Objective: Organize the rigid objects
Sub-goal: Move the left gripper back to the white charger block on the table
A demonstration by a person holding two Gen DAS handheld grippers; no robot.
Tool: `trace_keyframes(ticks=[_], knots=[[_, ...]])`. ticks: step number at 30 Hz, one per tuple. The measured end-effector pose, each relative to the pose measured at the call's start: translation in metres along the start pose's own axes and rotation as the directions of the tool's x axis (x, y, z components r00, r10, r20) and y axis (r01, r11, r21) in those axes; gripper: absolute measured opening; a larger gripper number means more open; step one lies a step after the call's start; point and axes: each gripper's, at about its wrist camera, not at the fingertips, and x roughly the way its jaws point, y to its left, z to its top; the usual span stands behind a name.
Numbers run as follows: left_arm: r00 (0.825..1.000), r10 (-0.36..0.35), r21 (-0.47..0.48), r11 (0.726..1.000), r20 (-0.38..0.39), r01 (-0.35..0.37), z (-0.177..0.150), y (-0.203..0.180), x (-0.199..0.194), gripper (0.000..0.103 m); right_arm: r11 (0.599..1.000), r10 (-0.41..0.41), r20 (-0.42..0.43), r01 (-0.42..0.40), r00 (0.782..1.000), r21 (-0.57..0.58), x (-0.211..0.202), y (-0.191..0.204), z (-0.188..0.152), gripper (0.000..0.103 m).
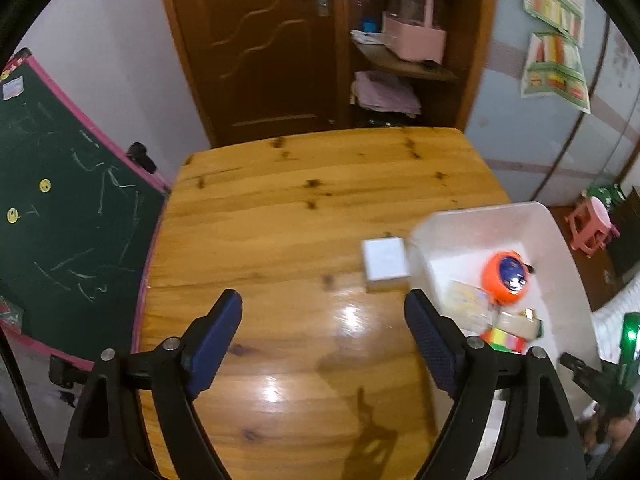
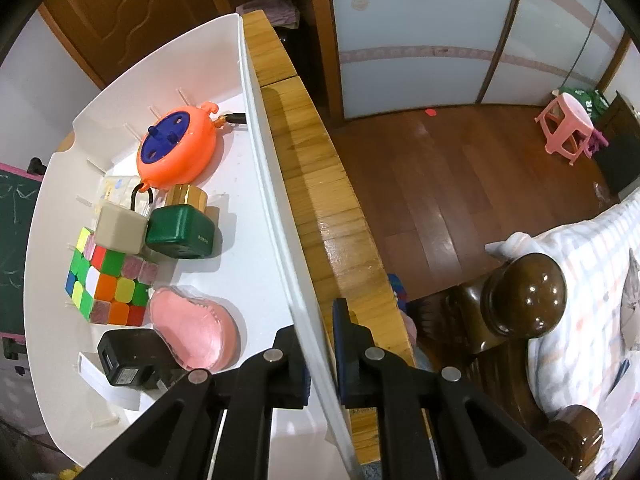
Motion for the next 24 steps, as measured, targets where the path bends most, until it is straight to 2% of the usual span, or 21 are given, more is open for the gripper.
trace_keyframes(ticks=[4,7,9,10,14,16,19,20,24], knots=[[0.999,-0.048,0.079,0.996,0.020,0.046,0.002,0.007,0.017,0.089,1.000,-0.009,-0.011,0.009,1.000,-0.001,0.003,0.001,0.001,0.010],[0.993,-0.114,0.224,0.969,0.013,0.108,0.002,-0.002,0.041,0.089,1.000,-0.018,-0.019,0.018,1.000,-0.007,0.005,0.002,0.003,0.010],[0.987,-0.163,0.329,0.932,-0.001,0.155,0.001,-0.009,0.061,0.089,1.000,-0.019,-0.025,0.019,1.000,-0.011,0.005,0.003,0.004,0.010],[0.985,-0.174,0.357,0.919,-0.013,0.167,0.001,-0.011,0.068,0.089,1.000,-0.020,-0.028,0.019,0.999,-0.011,0.006,0.003,0.004,0.010],[0.979,-0.194,0.504,0.840,-0.064,0.199,0.002,-0.020,0.104,0.089,0.999,-0.036,-0.037,0.035,0.999,-0.019,0.006,0.006,0.006,0.010],[0.974,-0.209,0.530,0.817,-0.090,0.225,0.005,-0.021,0.119,0.089,0.999,-0.046,-0.042,0.045,0.998,-0.024,0.007,0.008,0.007,0.010],[0.953,-0.262,0.546,0.782,-0.150,0.300,0.012,-0.022,0.141,0.089,0.998,-0.059,-0.045,0.058,0.997,-0.031,0.007,0.010,0.006,0.010],[0.941,-0.286,0.551,0.763,-0.182,0.338,0.015,-0.024,0.149,0.089,0.997,-0.064,-0.047,0.063,0.997,-0.034,0.007,0.011,0.007,0.010],[0.916,-0.325,0.595,0.696,-0.236,0.401,0.016,-0.035,0.161,0.089,0.997,-0.072,-0.058,0.070,0.996,-0.037,0.008,0.012,0.008,0.010]])
